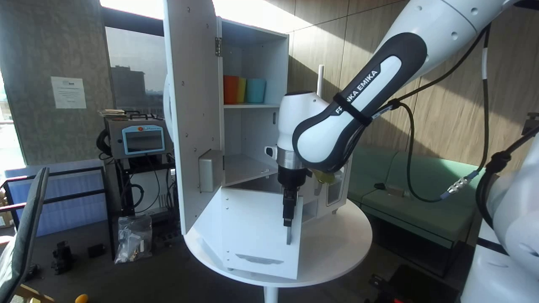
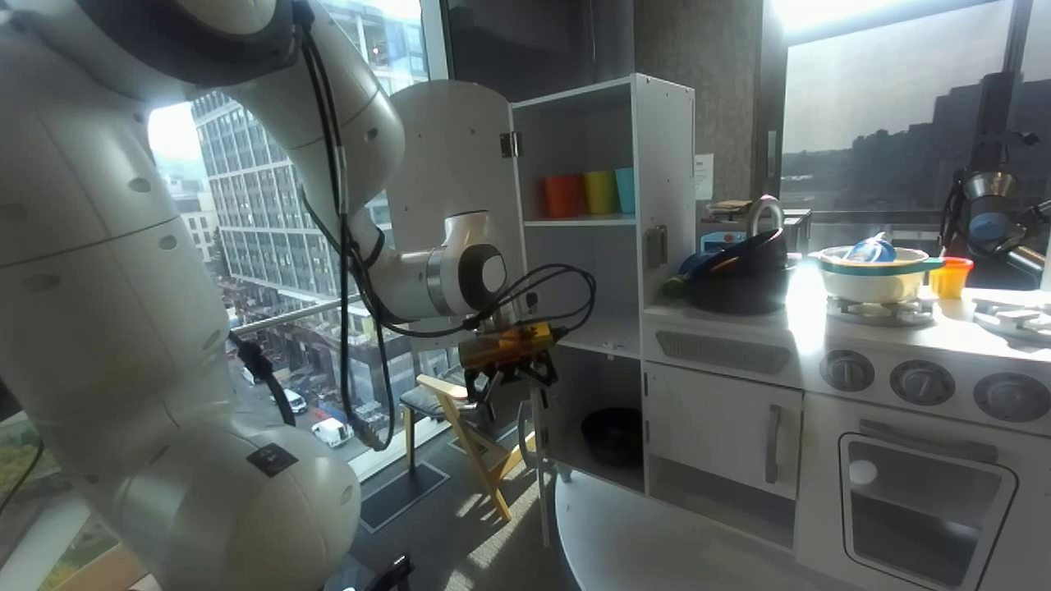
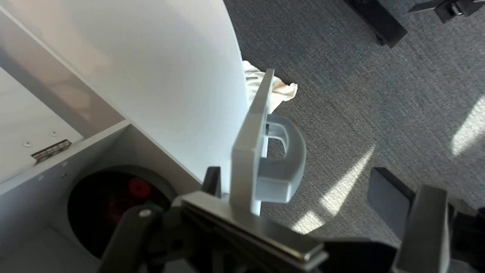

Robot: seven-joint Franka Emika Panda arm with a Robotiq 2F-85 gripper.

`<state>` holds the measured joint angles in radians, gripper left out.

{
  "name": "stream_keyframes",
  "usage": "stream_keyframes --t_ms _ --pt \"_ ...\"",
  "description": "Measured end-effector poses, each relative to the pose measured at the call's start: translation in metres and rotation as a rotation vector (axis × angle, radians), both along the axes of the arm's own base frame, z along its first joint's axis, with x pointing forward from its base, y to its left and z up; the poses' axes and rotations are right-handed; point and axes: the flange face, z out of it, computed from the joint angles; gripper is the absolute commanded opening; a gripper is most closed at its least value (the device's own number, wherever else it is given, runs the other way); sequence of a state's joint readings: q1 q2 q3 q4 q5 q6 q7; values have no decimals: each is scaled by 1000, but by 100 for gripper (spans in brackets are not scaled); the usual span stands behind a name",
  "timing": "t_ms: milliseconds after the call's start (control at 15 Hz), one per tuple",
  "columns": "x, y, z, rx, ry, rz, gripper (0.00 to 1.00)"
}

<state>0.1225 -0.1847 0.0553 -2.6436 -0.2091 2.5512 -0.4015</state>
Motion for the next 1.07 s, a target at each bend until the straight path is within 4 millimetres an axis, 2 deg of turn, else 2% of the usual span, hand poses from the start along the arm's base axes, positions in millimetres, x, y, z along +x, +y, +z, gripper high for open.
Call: stream_keyframes --t_ms 267,467,667,867,1067 --pt "-17 31 -3 4 16 75 100" --pt "-33 56 4 32 20 130 100" --pt "-56 76 10 79 103 164 100" --pt "-80 89 20 113 261 154 100" --pt "-82 88 40 138 267 140 100"
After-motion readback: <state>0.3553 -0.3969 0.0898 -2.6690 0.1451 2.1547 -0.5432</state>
